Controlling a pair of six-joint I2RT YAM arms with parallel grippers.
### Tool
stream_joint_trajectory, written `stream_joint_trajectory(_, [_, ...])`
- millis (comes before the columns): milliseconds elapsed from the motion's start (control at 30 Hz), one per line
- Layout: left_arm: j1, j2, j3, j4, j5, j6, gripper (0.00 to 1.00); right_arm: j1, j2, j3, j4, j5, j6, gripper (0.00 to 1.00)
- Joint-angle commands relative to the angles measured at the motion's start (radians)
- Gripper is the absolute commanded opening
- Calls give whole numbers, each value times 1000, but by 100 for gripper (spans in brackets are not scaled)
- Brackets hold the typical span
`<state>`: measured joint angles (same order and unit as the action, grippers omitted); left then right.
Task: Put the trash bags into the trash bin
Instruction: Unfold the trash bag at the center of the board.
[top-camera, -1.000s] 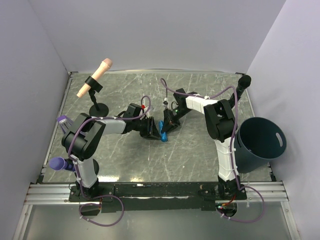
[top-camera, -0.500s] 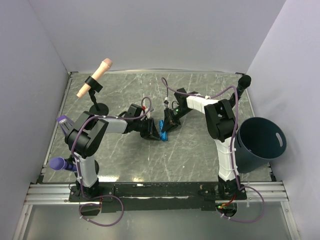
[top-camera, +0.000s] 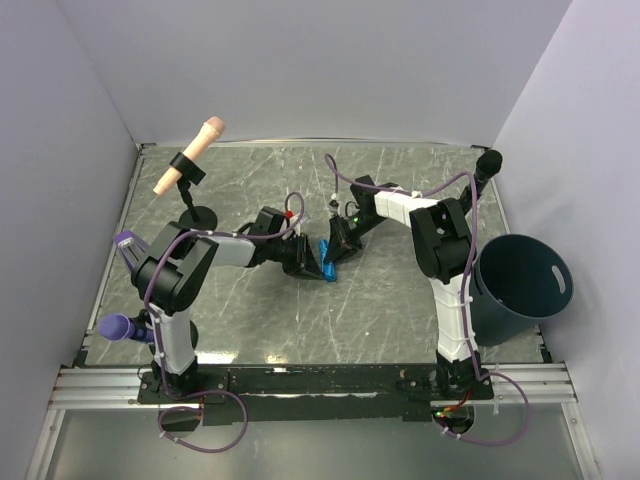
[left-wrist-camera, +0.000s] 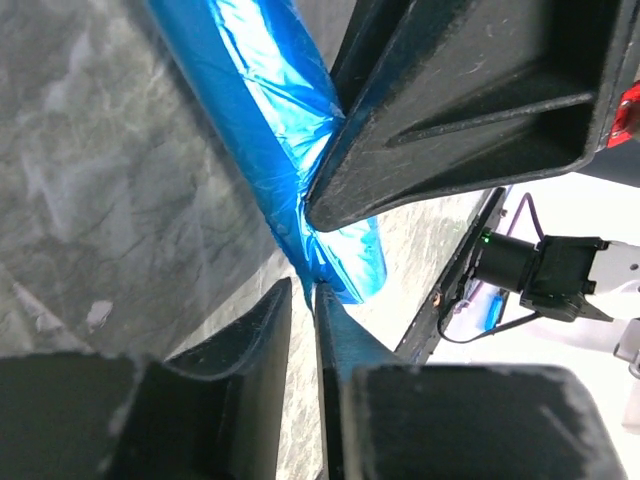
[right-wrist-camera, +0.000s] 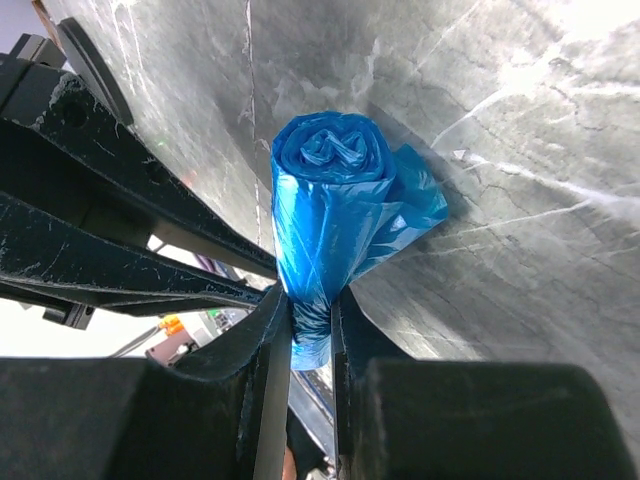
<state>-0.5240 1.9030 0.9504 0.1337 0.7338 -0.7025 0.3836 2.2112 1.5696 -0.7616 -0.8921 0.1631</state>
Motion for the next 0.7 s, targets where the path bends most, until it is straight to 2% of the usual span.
stream_joint_trajectory(0, [-5, 22, 27, 102, 79, -28, 17, 3, -7, 32, 22, -62, 16, 0])
stream_joint_trajectory(133, [-7, 24, 40, 100, 90, -20, 1, 3, -4, 30, 18, -61, 10, 0])
stream_joint_trajectory(167, [-7, 22, 47, 89, 90, -11, 1, 3, -4, 33, 12, -54, 4, 15])
stream_joint_trajectory(233, [-7, 13, 62, 41, 82, 20, 1, -3, -15, 44, -14, -15, -20, 52])
stream_joint_trajectory(267, [-7, 4, 76, 11, 73, 52, 1, -12, -27, 47, -28, 16, -31, 65])
stream_joint_trajectory(333, [-5, -30, 103, -55, 55, 113, 1, -41, -59, 46, -42, 68, -45, 75])
stream_joint_trajectory(400, [-1, -76, 122, -107, 46, 168, 1, -71, -87, 38, -56, 100, -63, 80])
stream_joint_trajectory(667, [41, -228, 162, -273, 52, 290, 1, -107, -150, 0, -70, 170, -90, 81])
